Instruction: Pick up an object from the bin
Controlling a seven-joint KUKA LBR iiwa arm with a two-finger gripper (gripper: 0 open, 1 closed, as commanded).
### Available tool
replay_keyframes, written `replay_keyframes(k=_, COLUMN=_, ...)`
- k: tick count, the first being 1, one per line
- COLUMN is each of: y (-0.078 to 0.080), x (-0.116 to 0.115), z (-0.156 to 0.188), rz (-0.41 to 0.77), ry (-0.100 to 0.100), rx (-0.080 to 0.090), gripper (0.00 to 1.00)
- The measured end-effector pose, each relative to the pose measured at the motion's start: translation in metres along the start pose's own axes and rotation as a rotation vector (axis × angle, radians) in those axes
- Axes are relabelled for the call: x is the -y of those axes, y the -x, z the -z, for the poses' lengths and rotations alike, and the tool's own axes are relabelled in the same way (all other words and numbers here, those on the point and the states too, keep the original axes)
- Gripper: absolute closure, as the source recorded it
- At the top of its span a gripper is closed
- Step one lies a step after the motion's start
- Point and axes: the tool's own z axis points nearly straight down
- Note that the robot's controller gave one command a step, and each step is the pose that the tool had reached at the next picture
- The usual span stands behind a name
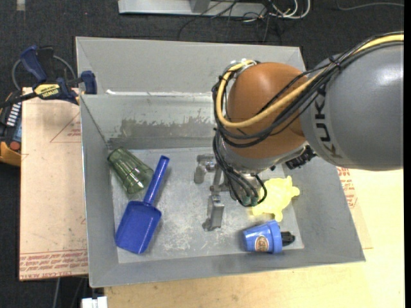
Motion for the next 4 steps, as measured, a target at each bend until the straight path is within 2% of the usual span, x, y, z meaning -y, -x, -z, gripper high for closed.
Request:
replay_keyframes(k=1, y=0.002, x=0.001, z=0.004, rz=-0.003, ry=0.001, rx=0.008, gripper=0.0)
replay_keyframes(k=2, y=0.017, x=0.053, z=-0.074, rz=0.081, ry=0.001, rx=0.007, gripper=0.0)
replay_keyframes(k=3, y=-0.009, x=-0.006, z=-0.088, rz=0.029, ry=0.001, rx=0.004, gripper=0.0)
replay_keyframes(k=4, y=0.026, x=-0.008, z=-0.116, rz=0.307, ry=0.002, rx=0.009, gripper=0.0)
